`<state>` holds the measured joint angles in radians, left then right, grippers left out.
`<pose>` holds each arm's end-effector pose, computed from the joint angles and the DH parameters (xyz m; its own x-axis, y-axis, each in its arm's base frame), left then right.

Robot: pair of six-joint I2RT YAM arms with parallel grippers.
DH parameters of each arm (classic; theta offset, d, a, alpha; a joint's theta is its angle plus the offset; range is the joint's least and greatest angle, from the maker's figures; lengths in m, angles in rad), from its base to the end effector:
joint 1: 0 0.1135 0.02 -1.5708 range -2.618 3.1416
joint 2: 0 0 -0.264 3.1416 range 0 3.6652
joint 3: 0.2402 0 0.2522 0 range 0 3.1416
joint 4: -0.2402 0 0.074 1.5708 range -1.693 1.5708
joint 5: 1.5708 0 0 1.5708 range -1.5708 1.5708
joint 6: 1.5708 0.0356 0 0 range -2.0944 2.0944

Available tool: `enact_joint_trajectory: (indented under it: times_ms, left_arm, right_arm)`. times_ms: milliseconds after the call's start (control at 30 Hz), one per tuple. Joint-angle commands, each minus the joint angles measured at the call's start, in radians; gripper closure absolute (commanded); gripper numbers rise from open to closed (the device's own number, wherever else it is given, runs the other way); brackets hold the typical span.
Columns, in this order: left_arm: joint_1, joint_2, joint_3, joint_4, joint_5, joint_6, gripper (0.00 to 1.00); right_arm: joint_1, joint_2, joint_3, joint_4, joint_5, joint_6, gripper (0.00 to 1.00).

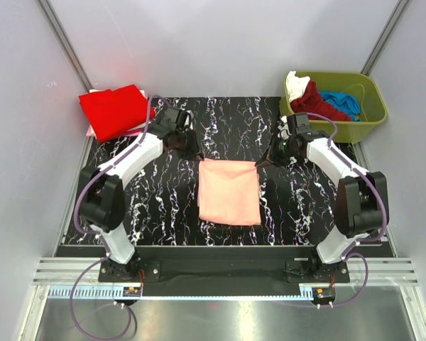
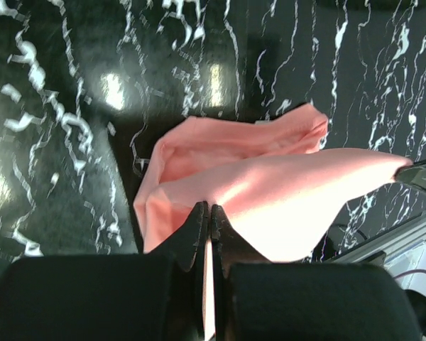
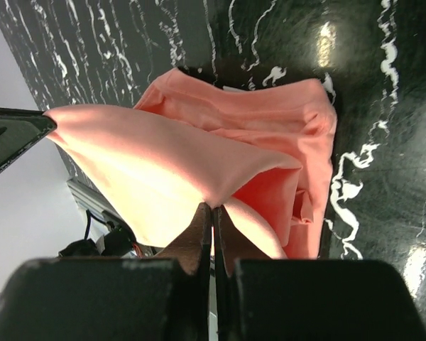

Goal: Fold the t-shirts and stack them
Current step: Fold the tshirt

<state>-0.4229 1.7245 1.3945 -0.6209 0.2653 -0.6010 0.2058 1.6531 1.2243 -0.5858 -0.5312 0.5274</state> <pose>0.3377 -0.1622 0.2636 -0.9147 -0.1867 -0.3585 0.0215 0.8631 -0.5045 0.3337 0.0881 0.2404 -0.9388 0.2473 -0.2397 0.0399 0.7694 0.6375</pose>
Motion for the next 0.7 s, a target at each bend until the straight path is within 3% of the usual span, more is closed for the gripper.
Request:
enact_joint_trajectory:
  times_ms: [0,300,533,633,667]
  left_arm:
    - [0.01,0.049,0.086,0.047,0.061,0.035,1.0]
    - [0.021,0.216,0.17,0.066,0.123,0.058,1.0]
    - [0.021,0.342,0.253,0.089,0.212,0.084,0.99]
    - [0.019,0.356,0.279,0.06,0.224,0.099,0.89]
    - [0.021,0.348,0.281,0.053,0.224,0.104,0.77]
  right_arm:
    - [-0.022,0.036,0.047,0.046,0.027,-0.018,1.0]
    - [-0.034,0.117,0.04,0.011,0.149,-0.001,1.0]
    - [-0.034,0.079,-0.078,0.03,0.261,0.056,1.0]
    - [-0.034,0.102,-0.078,0.011,0.289,0.054,1.0]
    - [-0.032,0.118,-0.078,0.007,0.296,0.054,1.0]
